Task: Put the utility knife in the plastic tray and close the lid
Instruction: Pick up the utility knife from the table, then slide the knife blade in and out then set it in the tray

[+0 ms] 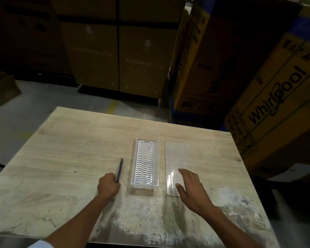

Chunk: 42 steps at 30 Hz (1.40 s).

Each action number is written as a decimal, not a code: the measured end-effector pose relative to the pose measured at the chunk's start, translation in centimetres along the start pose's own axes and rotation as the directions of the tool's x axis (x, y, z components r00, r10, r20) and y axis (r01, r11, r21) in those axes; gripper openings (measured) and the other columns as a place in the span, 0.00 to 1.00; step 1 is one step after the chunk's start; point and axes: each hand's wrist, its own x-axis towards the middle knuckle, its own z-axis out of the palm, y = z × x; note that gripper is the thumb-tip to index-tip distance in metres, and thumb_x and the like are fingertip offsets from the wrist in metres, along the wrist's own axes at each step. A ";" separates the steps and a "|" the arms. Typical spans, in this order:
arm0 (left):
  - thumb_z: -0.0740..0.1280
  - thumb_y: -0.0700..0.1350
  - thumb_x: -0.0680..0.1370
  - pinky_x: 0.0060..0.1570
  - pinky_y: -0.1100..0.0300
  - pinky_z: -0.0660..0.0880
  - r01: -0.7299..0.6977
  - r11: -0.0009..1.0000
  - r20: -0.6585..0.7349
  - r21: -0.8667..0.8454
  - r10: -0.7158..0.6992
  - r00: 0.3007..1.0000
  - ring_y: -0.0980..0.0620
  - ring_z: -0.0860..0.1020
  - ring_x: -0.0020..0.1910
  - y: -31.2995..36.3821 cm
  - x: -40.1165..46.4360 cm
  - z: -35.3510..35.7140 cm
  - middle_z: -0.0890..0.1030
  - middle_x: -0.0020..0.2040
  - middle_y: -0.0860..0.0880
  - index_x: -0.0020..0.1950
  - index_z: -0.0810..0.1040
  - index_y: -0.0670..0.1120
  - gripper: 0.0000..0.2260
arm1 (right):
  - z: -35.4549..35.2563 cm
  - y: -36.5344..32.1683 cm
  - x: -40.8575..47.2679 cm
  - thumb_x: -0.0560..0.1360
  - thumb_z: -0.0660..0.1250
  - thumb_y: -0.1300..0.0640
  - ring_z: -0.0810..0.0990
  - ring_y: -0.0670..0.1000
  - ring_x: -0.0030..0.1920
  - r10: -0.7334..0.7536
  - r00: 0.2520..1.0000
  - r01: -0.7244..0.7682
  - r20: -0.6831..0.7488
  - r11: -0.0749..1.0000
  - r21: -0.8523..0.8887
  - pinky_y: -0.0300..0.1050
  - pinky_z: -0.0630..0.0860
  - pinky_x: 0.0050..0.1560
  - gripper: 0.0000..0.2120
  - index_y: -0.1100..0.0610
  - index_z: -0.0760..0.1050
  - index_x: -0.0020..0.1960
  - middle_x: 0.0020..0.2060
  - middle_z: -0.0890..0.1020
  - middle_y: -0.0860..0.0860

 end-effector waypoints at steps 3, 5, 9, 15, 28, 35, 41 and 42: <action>0.74 0.38 0.72 0.45 0.51 0.81 -0.080 0.981 -0.003 -0.179 0.081 0.997 0.43 0.84 0.42 3.7 -1.0 -1.8 0.86 0.40 0.43 0.45 0.85 0.42 0.04 | -0.9 -0.7 0.3 0.84 0.60 0.50 0.65 0.53 0.75 -0.002 0.999 0.004 -0.033 0.996 0.088 0.45 0.65 0.71 0.24 0.54 0.62 0.77 0.75 0.68 0.50; 0.75 0.41 0.72 0.46 0.48 0.83 -0.148 0.933 0.017 -0.327 0.162 0.987 0.46 0.84 0.38 7.3 -1.9 -3.3 0.87 0.38 0.45 0.44 0.85 0.44 0.02 | -2.1 -1.8 0.7 0.83 0.61 0.50 0.71 0.51 0.72 -0.006 0.996 0.026 -0.092 0.975 0.220 0.43 0.68 0.69 0.21 0.53 0.67 0.75 0.72 0.73 0.49; 0.74 0.44 0.75 0.48 0.48 0.84 -0.305 0.805 0.083 -0.508 0.398 0.913 0.48 0.85 0.39 14.9 -5.4 -5.9 0.87 0.39 0.46 0.43 0.85 0.46 0.02 | -6.7 -6.2 2.7 0.82 0.66 0.52 0.80 0.38 0.59 0.069 0.981 0.051 -0.184 0.812 0.581 0.39 0.79 0.56 0.12 0.49 0.77 0.65 0.60 0.82 0.41; 0.70 0.46 0.78 0.44 0.55 0.82 -0.515 0.739 0.076 -0.434 0.599 0.797 0.51 0.83 0.37 20.5 -10.6 -7.5 0.85 0.38 0.48 0.44 0.82 0.49 0.04 | -13.2 -9.9 4.5 0.82 0.65 0.52 0.83 0.44 0.59 0.010 0.988 0.124 -0.153 0.538 0.834 0.39 0.82 0.50 0.22 0.47 0.67 0.74 0.64 0.79 0.42; 0.70 0.48 0.78 0.43 0.53 0.84 -0.531 0.706 0.116 -0.469 0.646 0.755 0.48 0.85 0.34 22.3 -12.0 -7.6 0.86 0.35 0.47 0.45 0.84 0.40 0.11 | -17.2 -8.3 4.5 0.78 0.68 0.69 0.84 0.55 0.60 -0.132 0.991 0.073 -0.021 0.402 0.913 0.48 0.83 0.54 0.38 0.40 0.58 0.77 0.64 0.78 0.56; 0.70 0.50 0.77 0.40 0.58 0.82 -0.552 0.667 0.098 -0.500 0.677 0.729 0.53 0.83 0.32 23.0 -11.8 -7.9 0.84 0.33 0.50 0.42 0.83 0.42 0.12 | -17.8 -8.1 5.0 0.75 0.72 0.70 0.84 0.57 0.60 -0.135 0.990 0.095 -0.050 0.356 0.930 0.50 0.83 0.55 0.41 0.38 0.60 0.75 0.62 0.80 0.58; 0.70 0.55 0.72 0.41 0.58 0.83 -0.545 0.650 0.110 -0.529 0.690 0.715 0.50 0.84 0.34 23.4 -11.5 -8.4 0.84 0.34 0.49 0.42 0.83 0.45 0.13 | -17.9 -8.2 5.8 0.72 0.75 0.69 0.84 0.58 0.59 -0.129 0.990 0.109 -0.064 0.377 0.920 0.50 0.82 0.56 0.39 0.44 0.63 0.74 0.59 0.83 0.57; 0.70 0.55 0.72 0.42 0.57 0.83 -0.550 0.649 0.111 -0.526 0.693 0.712 0.50 0.84 0.34 23.5 -11.5 -8.5 0.85 0.34 0.49 0.42 0.83 0.46 0.13 | -17.9 -8.2 6.0 0.72 0.75 0.69 0.85 0.58 0.58 -0.127 0.990 0.111 -0.067 0.380 0.918 0.49 0.83 0.55 0.38 0.44 0.64 0.73 0.58 0.84 0.56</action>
